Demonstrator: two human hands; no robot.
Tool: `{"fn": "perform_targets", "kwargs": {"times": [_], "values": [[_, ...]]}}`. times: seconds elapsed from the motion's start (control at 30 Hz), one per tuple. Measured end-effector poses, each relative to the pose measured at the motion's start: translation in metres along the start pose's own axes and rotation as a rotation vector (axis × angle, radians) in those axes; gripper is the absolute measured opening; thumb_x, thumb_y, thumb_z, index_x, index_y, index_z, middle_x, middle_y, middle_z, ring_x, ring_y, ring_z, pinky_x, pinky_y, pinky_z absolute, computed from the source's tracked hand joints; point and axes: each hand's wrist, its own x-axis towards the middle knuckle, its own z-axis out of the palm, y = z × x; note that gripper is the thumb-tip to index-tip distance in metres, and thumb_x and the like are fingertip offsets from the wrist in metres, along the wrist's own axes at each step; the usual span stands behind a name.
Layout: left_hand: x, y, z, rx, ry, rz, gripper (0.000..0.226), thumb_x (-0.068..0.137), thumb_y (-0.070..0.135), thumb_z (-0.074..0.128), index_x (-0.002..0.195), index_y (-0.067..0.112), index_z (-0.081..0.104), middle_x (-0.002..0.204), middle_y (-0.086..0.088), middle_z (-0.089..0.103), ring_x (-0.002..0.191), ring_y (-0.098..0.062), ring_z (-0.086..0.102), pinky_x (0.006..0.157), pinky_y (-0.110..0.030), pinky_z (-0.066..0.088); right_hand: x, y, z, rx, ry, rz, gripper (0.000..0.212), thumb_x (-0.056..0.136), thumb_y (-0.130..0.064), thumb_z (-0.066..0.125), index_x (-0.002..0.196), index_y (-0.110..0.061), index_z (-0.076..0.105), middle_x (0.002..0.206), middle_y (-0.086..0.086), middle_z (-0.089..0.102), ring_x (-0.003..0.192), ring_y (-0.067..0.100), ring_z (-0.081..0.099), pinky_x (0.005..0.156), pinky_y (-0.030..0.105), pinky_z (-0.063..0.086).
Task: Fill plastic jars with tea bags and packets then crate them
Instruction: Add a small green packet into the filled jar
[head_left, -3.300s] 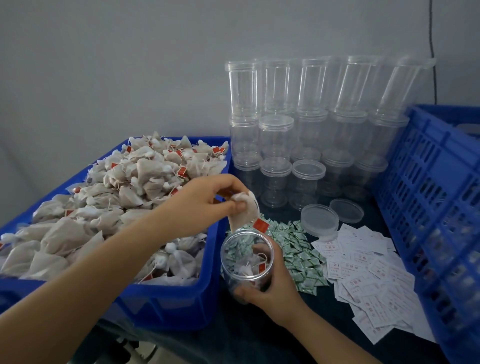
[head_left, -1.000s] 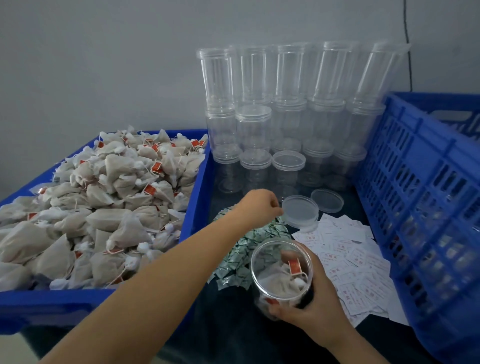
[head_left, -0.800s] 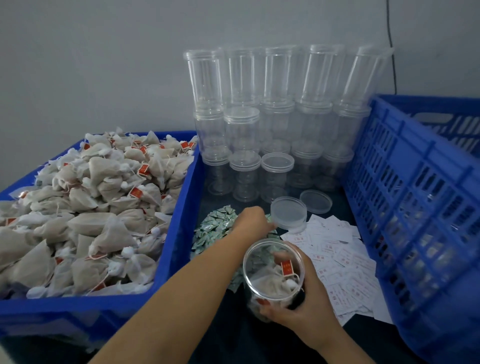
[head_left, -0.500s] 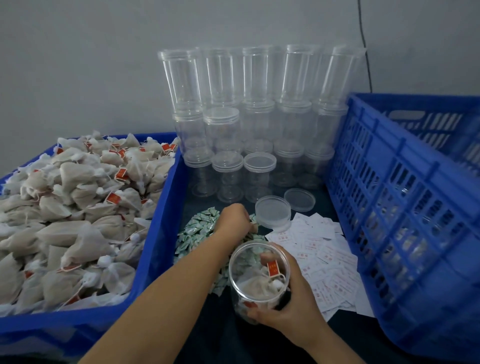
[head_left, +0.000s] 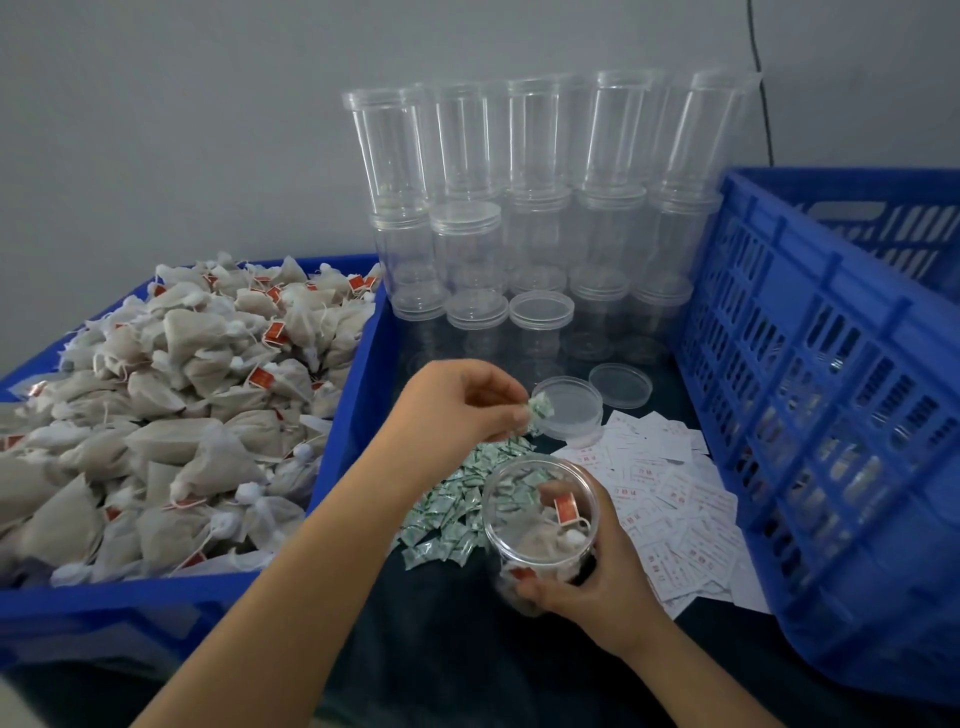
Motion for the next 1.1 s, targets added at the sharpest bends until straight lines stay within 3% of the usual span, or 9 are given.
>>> {"fn": "perform_targets", "kwargs": {"times": [0.13, 0.27, 0.43, 0.57, 0.73, 0.8, 0.87, 0.97, 1.1], "values": [[-0.033, 0.001, -0.005, 0.071, -0.144, -0.016, 0.01, 0.077, 0.014, 0.077, 0.081, 0.02, 0.071, 0.076, 0.004, 0.072, 0.071, -0.01, 0.069, 0.068, -0.016, 0.054, 0.001, 0.002, 0.001, 0.011, -0.007, 0.002, 0.086, 0.057, -0.039, 0.091, 0.132, -0.046, 0.048, 0.128, -0.012, 0.059, 0.12, 0.017, 0.06, 0.093, 0.032, 0.054], [-0.04, -0.003, 0.004, 0.352, -0.146, 0.049, 0.012, 0.08, 0.018, 0.075, 0.075, 0.027, 0.069, 0.069, 0.014, 0.066, 0.063, 0.009, 0.057, 0.063, -0.006, 0.043, 0.001, -0.001, 0.002, 0.041, -0.008, 0.014, 0.089, 0.059, -0.032, 0.09, 0.132, -0.056, 0.045, 0.127, -0.012, 0.061, 0.119, 0.017, 0.062, 0.088, 0.026, 0.054], [-0.037, -0.01, 0.016, 0.466, -0.153, 0.074, 0.018, 0.083, 0.02, 0.071, 0.074, 0.033, 0.064, 0.072, 0.018, 0.064, 0.066, 0.015, 0.054, 0.063, 0.0, 0.036, 0.0, 0.001, 0.002, 0.066, -0.011, 0.018, 0.089, 0.061, -0.029, 0.09, 0.138, -0.028, 0.046, 0.132, -0.001, 0.058, 0.12, 0.023, 0.061, 0.095, 0.042, 0.055], [-0.037, -0.018, 0.026, 0.602, -0.128, 0.103, 0.012, 0.087, 0.023, 0.066, 0.08, 0.032, 0.062, 0.083, 0.017, 0.066, 0.073, 0.006, 0.057, 0.063, -0.004, 0.039, 0.0, -0.002, 0.004, 0.079, -0.009, 0.022, 0.085, 0.063, -0.025, 0.088, 0.137, -0.027, 0.045, 0.128, -0.012, 0.062, 0.119, 0.016, 0.062, 0.089, 0.021, 0.053], [-0.037, -0.02, 0.03, 0.787, -0.148, 0.23, 0.012, 0.091, 0.031, 0.059, 0.099, 0.026, 0.067, 0.097, 0.009, 0.068, 0.093, -0.007, 0.057, 0.083, -0.029, 0.048, 0.0, -0.009, 0.004, 0.095, 0.003, -0.004, 0.083, 0.061, -0.025, 0.09, 0.131, -0.048, 0.05, 0.128, -0.01, 0.063, 0.121, 0.018, 0.061, 0.09, 0.023, 0.053], [-0.035, -0.014, 0.029, 0.73, -0.131, 0.275, 0.013, 0.09, 0.039, 0.06, 0.096, 0.029, 0.066, 0.09, 0.013, 0.066, 0.083, -0.001, 0.056, 0.077, -0.023, 0.048, -0.001, -0.012, 0.002, 0.069, 0.018, -0.021, 0.082, 0.061, -0.027, 0.09, 0.13, -0.045, 0.051, 0.127, -0.012, 0.063, 0.119, 0.014, 0.062, 0.089, 0.021, 0.052], [-0.027, -0.007, 0.026, 0.502, -0.033, 0.272, 0.007, 0.087, 0.037, 0.062, 0.088, 0.031, 0.066, 0.076, 0.019, 0.064, 0.071, 0.002, 0.057, 0.063, -0.011, 0.046, -0.003, -0.015, -0.002, 0.057, 0.046, -0.036, 0.078, 0.061, -0.028, 0.09, 0.129, -0.037, 0.052, 0.126, -0.012, 0.062, 0.118, 0.014, 0.061, 0.089, 0.021, 0.052], [0.0, -0.01, 0.026, 0.176, 0.13, 0.171, 0.006, 0.087, 0.028, 0.066, 0.081, 0.03, 0.066, 0.071, 0.014, 0.064, 0.057, 0.007, 0.053, 0.051, -0.006, 0.04, -0.01, -0.017, -0.011, 0.06, 0.09, -0.058, 0.076, 0.06, -0.028, 0.089, 0.128, -0.028, 0.054, 0.125, -0.013, 0.062, 0.118, 0.013, 0.061, 0.092, 0.019, 0.051], [0.041, -0.038, 0.062, 0.281, -0.04, 0.015, 0.01, 0.086, 0.03, 0.069, 0.093, 0.024, 0.069, 0.085, 0.012, 0.067, 0.078, 0.0, 0.061, 0.061, -0.01, 0.042, -0.022, -0.019, -0.026, 0.104, 0.117, -0.042, 0.079, 0.059, -0.023, 0.091, 0.129, -0.031, 0.055, 0.126, -0.012, 0.062, 0.12, 0.011, 0.061, 0.091, 0.02, 0.053]]}}
